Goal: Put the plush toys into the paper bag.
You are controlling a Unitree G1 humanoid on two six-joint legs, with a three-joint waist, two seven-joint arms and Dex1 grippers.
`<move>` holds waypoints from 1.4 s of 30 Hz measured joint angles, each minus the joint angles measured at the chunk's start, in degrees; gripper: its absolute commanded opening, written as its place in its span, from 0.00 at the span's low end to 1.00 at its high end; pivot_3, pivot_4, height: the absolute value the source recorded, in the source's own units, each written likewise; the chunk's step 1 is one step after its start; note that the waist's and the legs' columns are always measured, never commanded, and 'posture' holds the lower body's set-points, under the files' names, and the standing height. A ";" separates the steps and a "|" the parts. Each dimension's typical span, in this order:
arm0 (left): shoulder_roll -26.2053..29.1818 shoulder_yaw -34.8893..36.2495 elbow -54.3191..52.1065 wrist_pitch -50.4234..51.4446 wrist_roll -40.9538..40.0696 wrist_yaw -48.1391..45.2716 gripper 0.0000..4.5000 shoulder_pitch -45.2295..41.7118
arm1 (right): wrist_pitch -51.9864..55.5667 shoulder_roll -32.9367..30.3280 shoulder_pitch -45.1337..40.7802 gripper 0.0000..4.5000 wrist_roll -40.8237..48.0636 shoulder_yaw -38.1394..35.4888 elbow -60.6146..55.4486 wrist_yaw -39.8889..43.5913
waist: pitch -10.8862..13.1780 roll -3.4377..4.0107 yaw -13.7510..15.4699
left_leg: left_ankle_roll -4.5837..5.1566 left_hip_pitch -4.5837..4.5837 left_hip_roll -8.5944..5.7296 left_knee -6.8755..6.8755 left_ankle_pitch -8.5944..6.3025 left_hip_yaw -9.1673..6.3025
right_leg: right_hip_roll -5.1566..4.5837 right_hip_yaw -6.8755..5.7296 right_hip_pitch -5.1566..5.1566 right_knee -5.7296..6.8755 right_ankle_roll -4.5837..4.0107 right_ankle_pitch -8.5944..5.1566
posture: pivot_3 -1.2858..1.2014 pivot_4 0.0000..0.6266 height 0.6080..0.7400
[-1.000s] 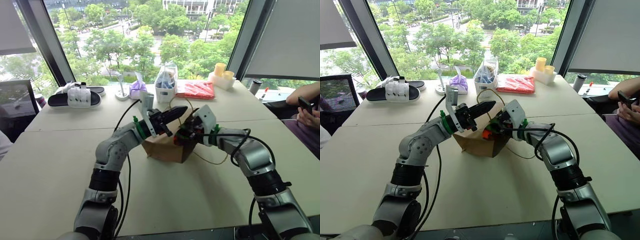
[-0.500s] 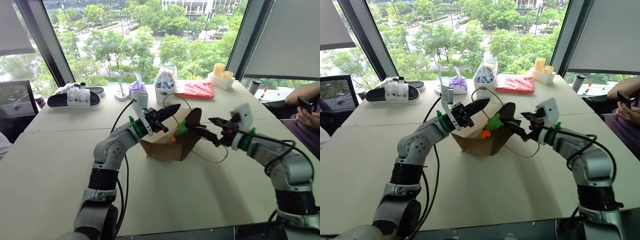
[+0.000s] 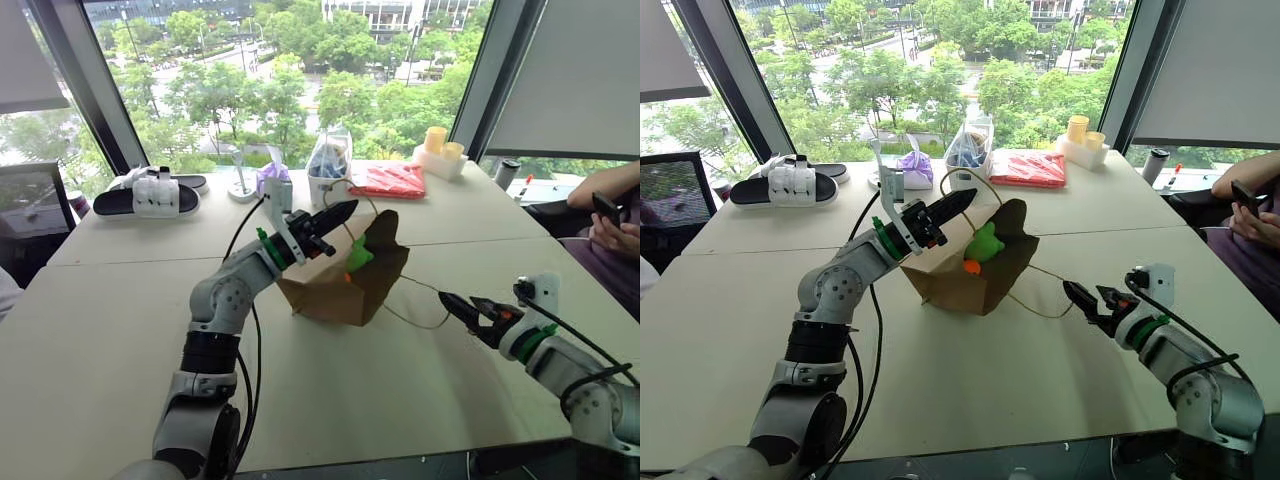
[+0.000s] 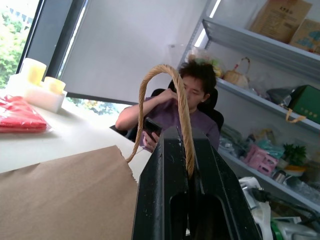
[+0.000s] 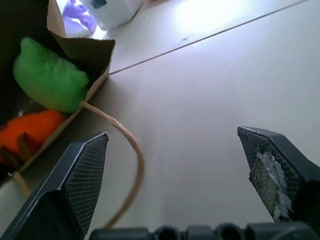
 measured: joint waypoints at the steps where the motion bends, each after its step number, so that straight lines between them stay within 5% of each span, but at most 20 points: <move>1: -0.02 -0.02 0.00 0.00 0.00 0.01 0.00 0.00 | 0.57 1.37 -0.12 0.99 1.49 0.05 0.10 -0.58 | 0.00 0.01 0.01 | 0.00 0.00 0.00 0.01 0.00 0.00 | 0.00 0.00 0.00 0.00 0.00 0.00 | 0.52 0.24 1.00; 4: 0.03 0.00 0.00 -0.16 0.02 0.05 0.00 0.00 | 1.51 2.68 -1.03 0.81 3.72 0.20 0.15 -2.47 | 0.00 0.01 0.15 | 0.00 -0.02 -0.02 0.02 0.00 -0.01 | -0.01 0.00 0.01 -0.01 0.00 0.00 | 0.52 0.24 1.00; 8: 0.15 0.42 -0.01 -0.34 0.03 0.18 0.00 0.01 | 1.69 2.69 -1.06 0.34 5.37 0.21 0.15 -3.91 | 0.00 0.01 0.16 | 0.00 -0.02 -0.02 0.02 0.00 -0.02 | -0.01 -0.01 0.01 -0.02 0.00 0.00 | 0.52 0.24 1.00; 11: 0.14 0.46 -0.01 -0.34 0.05 0.36 0.00 0.08 | 2.10 2.67 -0.91 0.04 7.70 0.17 0.11 -3.94 | 0.00 0.01 0.06 | 0.00 -0.01 -0.02 0.00 0.00 -0.02 | 0.00 -0.02 0.01 -0.01 0.00 0.00 | 0.52 0.24 1.00; 12: 0.13 0.45 -0.01 -0.36 0.10 0.37 0.00 0.14 | 2.46 2.60 -0.87 0.02 8.76 0.18 -0.11 -3.94 | 0.00 0.01 0.05 | 0.01 -0.01 -0.02 0.00 0.00 -0.02 | 0.00 -0.02 0.01 -0.01 0.00 0.00 | 0.52 0.24 1.00; 16: 0.22 0.44 -0.03 -0.36 0.19 0.42 0.00 0.20 | 3.10 1.68 -0.70 0.02 13.59 0.03 -2.62 -3.32 | 0.01 0.02 0.04 | 0.01 -0.01 -0.01 -0.01 0.00 -0.02 | 0.00 -0.02 0.00 -0.01 0.00 0.00 | 0.52 0.24 1.00; 23: 0.88 6.77 -1.17 3.76 -7.51 5.58 0.00 -3.28 | 2.83 -4.15 -7.30 0.02 38.66 -3.31 -9.94 -5.82 | 0.02 0.01 0.01 | 0.02 -0.01 0.01 0.04 -0.01 -0.09 | 0.00 -0.05 0.03 -0.01 0.00 0.00 | 0.52 0.24 1.00; 31: 4.40 3.25 2.95 2.39 -3.56 1.16 0.00 -0.96 | -0.54 -7.73 -9.74 0.02 41.24 0.52 -9.48 -10.76 | 0.00 0.00 0.12 | 0.05 0.02 -0.01 0.01 -0.02 -0.07 | 0.01 -0.09 0.09 -0.03 0.01 -0.01 | 0.52 0.24 1.00; 34: 3.98 3.20 4.97 1.64 -3.21 0.54 0.17 -0.73 | -1.32 -8.06 -9.63 0.18 41.67 1.08 -9.33 -10.84 | 0.00 0.00 0.11 | 0.05 -0.01 -0.01 0.03 -0.03 -0.07 | 0.00 -0.08 0.08 -0.03 0.01 -0.01 | 0.52 0.24 1.00; 40: 4.00 3.92 6.90 2.26 -3.73 0.25 0.82 -0.31 | -2.31 -9.09 -5.91 0.85 41.27 3.00 -9.37 -10.25 | 0.00 0.00 0.04 | 0.06 -0.02 0.00 0.02 -0.03 -0.07 | 0.00 -0.08 0.04 -0.02 0.01 -0.01 | 0.52 0.24 1.00; 41: 4.43 4.10 6.86 2.76 -3.90 -0.05 0.92 -0.31 | -2.40 -9.49 -5.38 0.85 41.02 3.22 -9.42 -9.84 | 0.00 0.00 0.00 | 0.06 -0.02 0.00 0.02 -0.03 -0.07 | 0.00 -0.08 0.04 -0.02 0.01 -0.01 | 0.52 0.24 1.00; 42: 5.07 4.18 6.77 3.54 -4.27 -0.37 0.92 -0.30 | -2.66 -9.73 -4.78 0.85 41.02 3.34 -9.73 -9.21 | 0.00 0.00 -0.03 | 0.06 -0.02 0.00 0.00 -0.03 -0.07 | 0.00 -0.08 0.03 -0.01 0.01 -0.01 | 0.52 0.24 1.00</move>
